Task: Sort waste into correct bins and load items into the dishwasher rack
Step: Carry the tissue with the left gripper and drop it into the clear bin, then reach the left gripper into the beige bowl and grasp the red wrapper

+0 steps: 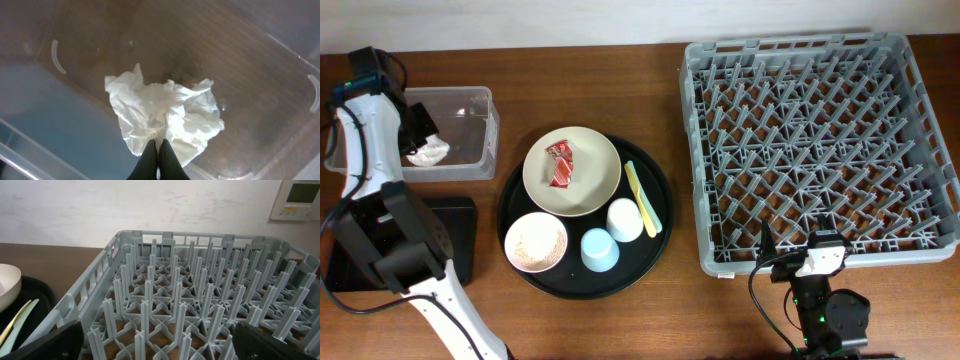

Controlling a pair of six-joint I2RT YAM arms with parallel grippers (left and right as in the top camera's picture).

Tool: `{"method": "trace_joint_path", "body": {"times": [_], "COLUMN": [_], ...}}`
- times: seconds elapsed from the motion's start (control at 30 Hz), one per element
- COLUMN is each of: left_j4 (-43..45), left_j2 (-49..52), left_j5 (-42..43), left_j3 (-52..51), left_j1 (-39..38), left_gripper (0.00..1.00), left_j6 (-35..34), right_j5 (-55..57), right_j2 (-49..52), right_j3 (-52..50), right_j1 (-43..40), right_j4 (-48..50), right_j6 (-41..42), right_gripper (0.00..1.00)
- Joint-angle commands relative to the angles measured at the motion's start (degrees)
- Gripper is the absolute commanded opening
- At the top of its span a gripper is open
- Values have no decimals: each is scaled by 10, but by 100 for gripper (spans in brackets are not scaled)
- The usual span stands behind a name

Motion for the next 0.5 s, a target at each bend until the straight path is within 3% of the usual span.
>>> {"method": "trace_joint_path", "body": {"times": [0.0,0.03,0.07,0.1,0.27,0.4,0.47], "left_j4": [17,23,25,24,-33,-76,-104], "left_j2": [7,7,7,6,-19,-69,-84], "left_j5": [-9,-8,-9,-8,7,129,151], "left_j3": [-2,-1,7,15,115,166,166], "left_j1": [19,24,30,32,26,-2,-32], "left_gripper": [59,71,95,99,99,99,99], "left_j6": [-7,-7,-5,-2,-3,26,38], "right_j5": [0,-1,0,0,0,0,-1], "right_j2": [-4,-4,-4,-4,-4,-4,-4], "right_j3": [-3,-3,-3,-3,-3,-3,-3], "right_j1": [3,3,3,3,3,3,3], "right_j4": [-3,-3,-3,-3,-3,-3,-3], "right_j6": [3,3,3,3,3,3,3], "right_gripper": [98,98,98,98,98,98,98]}}
